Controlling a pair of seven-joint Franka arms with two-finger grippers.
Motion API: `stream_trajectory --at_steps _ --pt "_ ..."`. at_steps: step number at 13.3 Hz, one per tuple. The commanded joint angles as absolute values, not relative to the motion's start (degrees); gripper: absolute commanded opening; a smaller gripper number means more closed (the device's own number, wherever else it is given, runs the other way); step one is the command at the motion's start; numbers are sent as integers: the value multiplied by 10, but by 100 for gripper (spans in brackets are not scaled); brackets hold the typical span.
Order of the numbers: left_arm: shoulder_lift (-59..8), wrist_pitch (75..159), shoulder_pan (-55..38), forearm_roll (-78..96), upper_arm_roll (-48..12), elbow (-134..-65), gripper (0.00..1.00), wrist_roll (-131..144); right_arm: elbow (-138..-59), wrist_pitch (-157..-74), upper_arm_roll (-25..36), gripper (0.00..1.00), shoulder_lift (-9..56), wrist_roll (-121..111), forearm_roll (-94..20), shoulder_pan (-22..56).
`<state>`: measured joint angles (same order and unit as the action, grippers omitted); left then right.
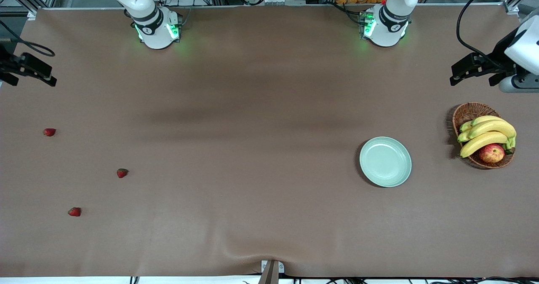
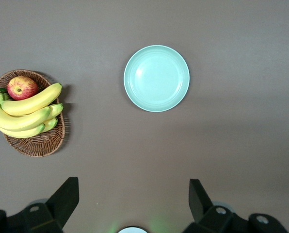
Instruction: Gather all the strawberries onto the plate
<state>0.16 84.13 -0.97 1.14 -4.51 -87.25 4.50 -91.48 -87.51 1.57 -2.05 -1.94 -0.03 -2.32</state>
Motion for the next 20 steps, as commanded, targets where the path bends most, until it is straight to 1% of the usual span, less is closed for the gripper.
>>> stream_trajectory --at_steps 1,7,12,15,18,20 --pt "-3 831 -7 3 -47 -865 100 45 -914 -913 15 100 46 -16 4 -27" --pt "-10 831 -4 5 -47 -865 100 45 -925 -1066 15 100 212 -19 4 -45" --pt "-12 832 -4 4 -47 -867 100 45 -926 -1182 15 100 318 -11 3 -57" --pt "-12 831 -5 4 -47 -871 100 45 -925 -1215 14 100 361 26 1 -57" --pt "-12 831 -5 4 -47 -871 100 45 -925 -1234 14 100 385 53 1 -54" --pt "-12 832 -5 4 -47 -871 100 45 -925 -1265 14 100 403 53 1 -54"
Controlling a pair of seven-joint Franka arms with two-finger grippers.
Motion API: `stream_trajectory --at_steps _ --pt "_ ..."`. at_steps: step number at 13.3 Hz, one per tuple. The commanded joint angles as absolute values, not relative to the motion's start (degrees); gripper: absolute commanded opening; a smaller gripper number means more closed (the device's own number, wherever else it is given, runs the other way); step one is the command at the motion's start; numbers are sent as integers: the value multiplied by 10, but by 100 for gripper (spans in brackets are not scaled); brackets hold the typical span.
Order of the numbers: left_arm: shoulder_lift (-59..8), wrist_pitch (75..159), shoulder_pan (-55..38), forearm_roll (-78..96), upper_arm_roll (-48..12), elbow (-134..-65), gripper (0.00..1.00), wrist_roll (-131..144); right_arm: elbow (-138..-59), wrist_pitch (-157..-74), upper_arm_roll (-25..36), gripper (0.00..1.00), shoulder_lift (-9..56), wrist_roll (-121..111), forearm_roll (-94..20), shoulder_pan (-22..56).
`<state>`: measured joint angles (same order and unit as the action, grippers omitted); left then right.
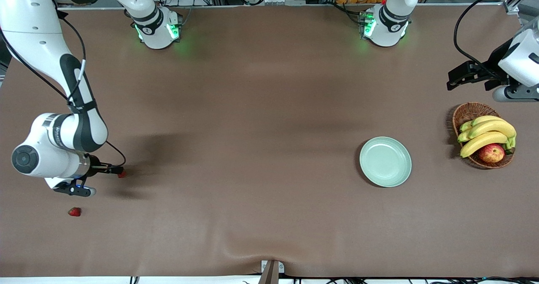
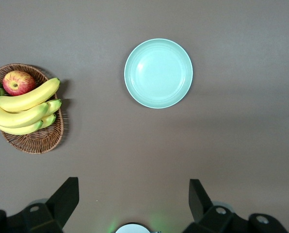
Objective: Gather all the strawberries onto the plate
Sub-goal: 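Reach the right gripper to a red strawberry and grasp it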
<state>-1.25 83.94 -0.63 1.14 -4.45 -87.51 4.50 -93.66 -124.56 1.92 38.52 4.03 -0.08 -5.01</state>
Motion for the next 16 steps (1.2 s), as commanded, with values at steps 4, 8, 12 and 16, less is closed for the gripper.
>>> stream_trajectory --at_steps 4,8,12,16 --pt "-10 832 -5 3 -47 -871 100 45 -925 -1279 14 100 419 70 1 -49" --pt "2 820 0 1 -45 -870 100 45 -925 -1279 13 100 424 75 1 -47" --pt "-3 820 10 0 -44 -871 100 45 -925 -1276 12 9 425 75 -8 -47" --pt "-4 828 4 2 -47 -869 100 46 -925 -1271 12 0 423 68 -8 -47"
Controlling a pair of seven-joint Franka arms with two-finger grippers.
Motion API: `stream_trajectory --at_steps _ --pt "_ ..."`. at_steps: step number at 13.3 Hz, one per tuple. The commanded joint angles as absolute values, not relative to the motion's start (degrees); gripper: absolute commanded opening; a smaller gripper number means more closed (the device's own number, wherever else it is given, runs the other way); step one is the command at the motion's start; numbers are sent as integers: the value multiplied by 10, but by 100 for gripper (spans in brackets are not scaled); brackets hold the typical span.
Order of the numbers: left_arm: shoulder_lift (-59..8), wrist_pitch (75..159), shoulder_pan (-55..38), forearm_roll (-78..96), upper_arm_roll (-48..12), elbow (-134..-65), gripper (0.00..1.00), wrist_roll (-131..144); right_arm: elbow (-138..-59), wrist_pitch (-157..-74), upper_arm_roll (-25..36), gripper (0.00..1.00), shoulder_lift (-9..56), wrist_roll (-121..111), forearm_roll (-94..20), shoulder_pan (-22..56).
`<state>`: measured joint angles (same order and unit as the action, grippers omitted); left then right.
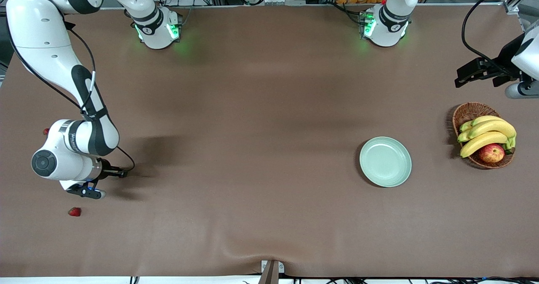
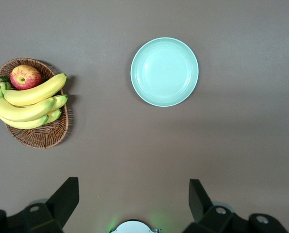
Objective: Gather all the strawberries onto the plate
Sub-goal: 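Reach the right gripper to a red strawberry and grasp it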
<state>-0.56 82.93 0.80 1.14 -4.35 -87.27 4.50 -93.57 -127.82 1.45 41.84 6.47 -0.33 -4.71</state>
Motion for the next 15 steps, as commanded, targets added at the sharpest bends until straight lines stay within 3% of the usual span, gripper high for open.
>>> stream_trajectory --at_steps 1,5,8,10,12,15 --pt "-7 829 4 2 -47 -870 100 46 -925 -1265 11 0 419 66 -8 -46" --pt "-8 830 4 2 -48 -869 100 45 -921 -1177 1 0 350 33 -8 -39" --pt "-6 830 4 3 -48 -869 100 45 -910 -1153 -20 0 316 32 -7 16" --pt "-7 838 4 4 -48 -869 100 45 -890 -1150 -22 0 317 40 -11 78" --pt "-7 838 4 4 -48 -870 100 45 -878 -1158 -29 0 330 33 -83 137" --pt "-6 838 5 4 -48 -873 100 45 -820 -1171 -29 0 379 83 -138 242"
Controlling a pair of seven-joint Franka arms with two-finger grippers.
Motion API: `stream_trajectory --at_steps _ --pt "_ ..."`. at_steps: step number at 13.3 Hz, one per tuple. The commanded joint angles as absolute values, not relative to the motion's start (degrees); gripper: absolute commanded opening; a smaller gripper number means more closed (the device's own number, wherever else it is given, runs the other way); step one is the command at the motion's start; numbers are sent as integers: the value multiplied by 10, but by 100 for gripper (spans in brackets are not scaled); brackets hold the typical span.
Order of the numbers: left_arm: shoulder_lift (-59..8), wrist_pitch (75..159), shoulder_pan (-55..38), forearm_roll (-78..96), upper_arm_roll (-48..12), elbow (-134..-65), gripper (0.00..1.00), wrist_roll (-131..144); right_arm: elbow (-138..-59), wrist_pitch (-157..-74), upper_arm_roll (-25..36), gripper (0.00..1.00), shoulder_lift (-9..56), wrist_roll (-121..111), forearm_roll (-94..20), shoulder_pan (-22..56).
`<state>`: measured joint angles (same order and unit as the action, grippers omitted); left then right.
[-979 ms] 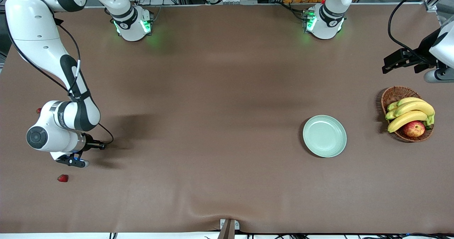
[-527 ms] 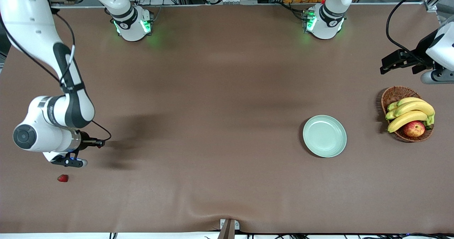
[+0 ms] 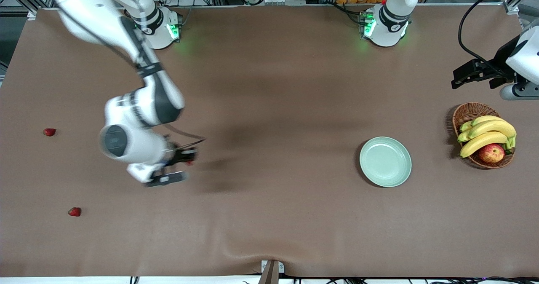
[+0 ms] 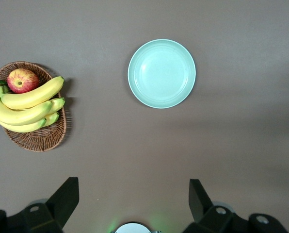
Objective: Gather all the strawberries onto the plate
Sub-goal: 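Carry the strawberry with the right gripper to mid-table and release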
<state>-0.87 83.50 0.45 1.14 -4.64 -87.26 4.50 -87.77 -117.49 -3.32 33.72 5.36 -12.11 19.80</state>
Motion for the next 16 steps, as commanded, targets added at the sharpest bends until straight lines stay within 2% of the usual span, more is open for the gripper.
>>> stream_trajectory --at_steps 1,4,6,9,13,14,15,16 --pt "-6 838 4 4 -48 -875 100 45 -811 -1185 -29 0 392 92 -137 280" --pt "-6 839 6 4 -48 -875 100 45 -804 -1282 -29 0 431 125 -138 356" --pt "-4 838 5 4 -48 -875 100 45 -770 -1323 -28 0 474 148 -138 394" --pt "-7 838 4 4 -48 -875 100 45 -731 -1341 -28 0 519 158 -138 429" --pt "-17 850 0 4 -48 -872 100 47 -729 -1362 -28 0 539 158 -134 448" --pt "-19 851 -3 4 -49 -872 100 55 -730 -1360 -28 17 539 159 -134 448" --pt "-26 853 -15 1 -48 -872 100 71 -731 -1361 -28 70 538 159 -133 450" --pt "-31 853 -25 -1 -47 -872 100 94 -732 -1363 -26 100 537 159 -131 454"
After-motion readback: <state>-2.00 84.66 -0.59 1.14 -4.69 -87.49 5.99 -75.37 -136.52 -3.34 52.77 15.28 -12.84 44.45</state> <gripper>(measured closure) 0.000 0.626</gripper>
